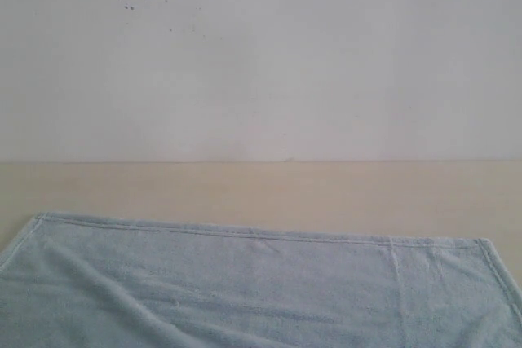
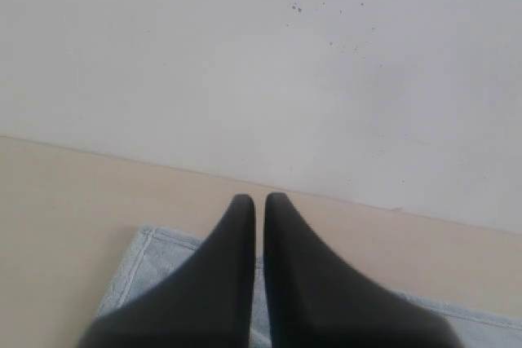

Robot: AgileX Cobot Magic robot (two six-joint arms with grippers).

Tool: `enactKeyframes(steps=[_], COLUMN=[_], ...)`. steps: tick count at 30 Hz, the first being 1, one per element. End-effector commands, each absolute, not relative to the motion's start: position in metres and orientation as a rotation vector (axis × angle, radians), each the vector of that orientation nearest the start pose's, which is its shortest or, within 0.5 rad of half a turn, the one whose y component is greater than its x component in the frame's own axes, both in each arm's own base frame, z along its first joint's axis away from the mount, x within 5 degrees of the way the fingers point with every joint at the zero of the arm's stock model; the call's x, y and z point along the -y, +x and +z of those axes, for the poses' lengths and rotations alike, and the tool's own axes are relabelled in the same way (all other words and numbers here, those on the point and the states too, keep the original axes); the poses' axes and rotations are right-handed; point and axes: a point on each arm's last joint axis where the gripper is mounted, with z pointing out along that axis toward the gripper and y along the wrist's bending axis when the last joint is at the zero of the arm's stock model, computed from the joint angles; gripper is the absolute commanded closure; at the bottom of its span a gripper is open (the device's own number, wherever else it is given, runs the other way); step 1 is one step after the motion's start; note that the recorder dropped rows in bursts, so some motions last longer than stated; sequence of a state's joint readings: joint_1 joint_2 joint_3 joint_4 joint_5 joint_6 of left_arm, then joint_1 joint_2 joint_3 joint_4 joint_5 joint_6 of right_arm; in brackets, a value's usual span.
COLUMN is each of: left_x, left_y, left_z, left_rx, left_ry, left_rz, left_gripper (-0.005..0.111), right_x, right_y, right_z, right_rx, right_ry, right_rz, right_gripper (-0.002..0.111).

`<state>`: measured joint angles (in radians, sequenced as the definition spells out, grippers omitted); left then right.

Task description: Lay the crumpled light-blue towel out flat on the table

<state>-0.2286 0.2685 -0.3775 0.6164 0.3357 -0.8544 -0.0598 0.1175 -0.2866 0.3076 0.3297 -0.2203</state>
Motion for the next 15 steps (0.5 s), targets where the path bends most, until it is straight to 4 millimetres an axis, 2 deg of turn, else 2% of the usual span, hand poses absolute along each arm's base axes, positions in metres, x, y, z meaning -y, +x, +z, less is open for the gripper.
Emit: enactKeyframes(steps=[1, 15], left_x=[-0.001, -0.001], left_y=[0.07, 0.07], left_z=[0.297, 0.297], left_rx=[-1.645, -1.645], left_ry=[-0.182, -0.182], left_rz=[-0.232, -0.232], left_gripper=[0.102, 0.102], right_x=[-0.001, 0.002], right_y=[0.047, 0.055], right_z=[0.25, 0.204], right_rx=[-1.629, -1.631], right_ry=[0.131, 0.13], right_rz=[0.09, 0.057], right_gripper=[0.108, 0.108])
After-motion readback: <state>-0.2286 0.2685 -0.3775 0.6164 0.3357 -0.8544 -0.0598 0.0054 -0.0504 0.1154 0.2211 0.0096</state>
